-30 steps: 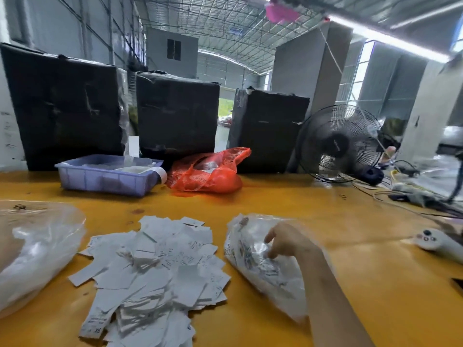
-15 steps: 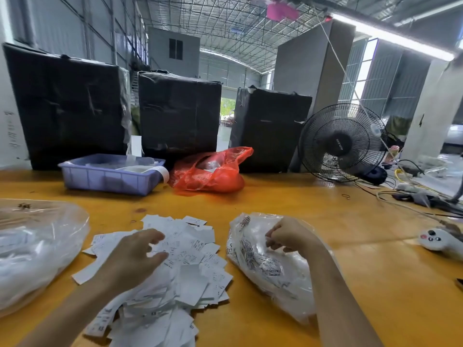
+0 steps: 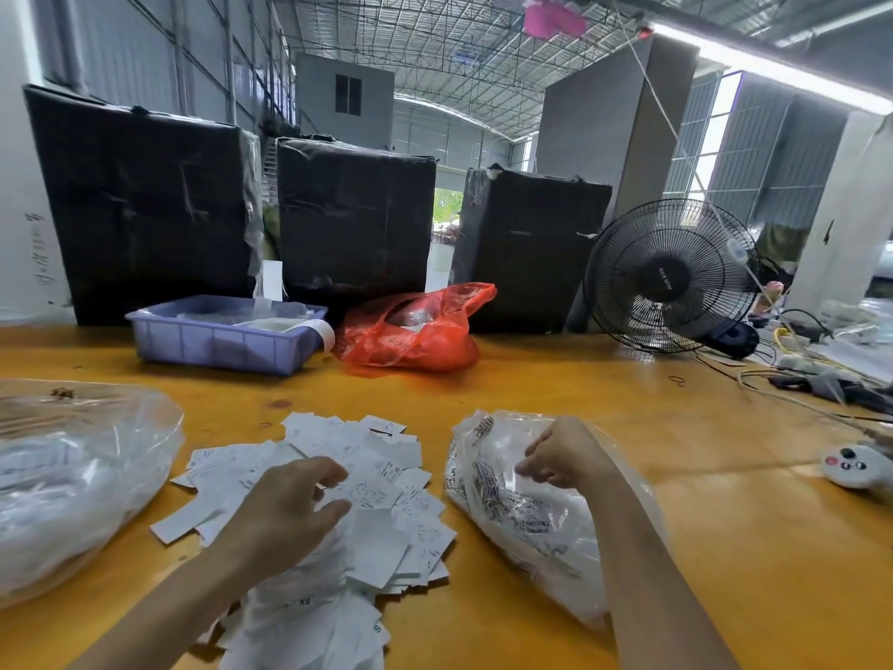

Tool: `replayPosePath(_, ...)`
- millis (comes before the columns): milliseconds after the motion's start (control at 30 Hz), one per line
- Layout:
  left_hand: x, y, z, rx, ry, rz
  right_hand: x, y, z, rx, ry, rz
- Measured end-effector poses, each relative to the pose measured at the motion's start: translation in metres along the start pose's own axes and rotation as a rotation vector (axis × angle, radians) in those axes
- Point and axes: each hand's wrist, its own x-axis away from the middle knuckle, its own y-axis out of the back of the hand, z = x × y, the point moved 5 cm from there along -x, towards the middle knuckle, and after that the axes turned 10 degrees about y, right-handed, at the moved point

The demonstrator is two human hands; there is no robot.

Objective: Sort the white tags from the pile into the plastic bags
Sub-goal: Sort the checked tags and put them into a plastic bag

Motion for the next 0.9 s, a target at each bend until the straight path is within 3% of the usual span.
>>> replayPosePath(100, 0.000, 0.003, 0.000, 0.047, 0.019, -0.015, 0.006, 0.012, 0.010, -0.023, 0.002, 0.070)
replayPosePath(200, 0.000, 0.006, -0.003, 0.123, 0.027, -0.027, 0.017, 0.030, 0.034, -0.113, 0.116, 0.020)
replayPosePath(300, 0.002, 0.011, -0.013, 0.266, 0.006, -0.029, 0.033, 0.025, 0.069, -0.523, 0.266, 0.144)
replayPosePath(400, 0.006, 0.012, -0.027, 0.714, 0.105, 0.181, 0.047, -0.003, 0.104, -0.791, 0.366, 0.393)
replayPosePath(500, 0.009, 0.016, -0.037, 1.064, 0.211, 0.388, 0.052, -0.039, 0.120, -0.809, 0.344, 0.463)
replayPosePath(733, 0.008, 0.026, -0.029, 1.044, 0.263, 0.242, 0.052, -0.077, 0.125, -0.742, 0.320, 0.439)
replayPosePath(900, 0.007, 0.027, -0.023, 0.939, 0.300, 0.294, 0.050, -0.074, 0.122, -0.778, 0.307, 0.399)
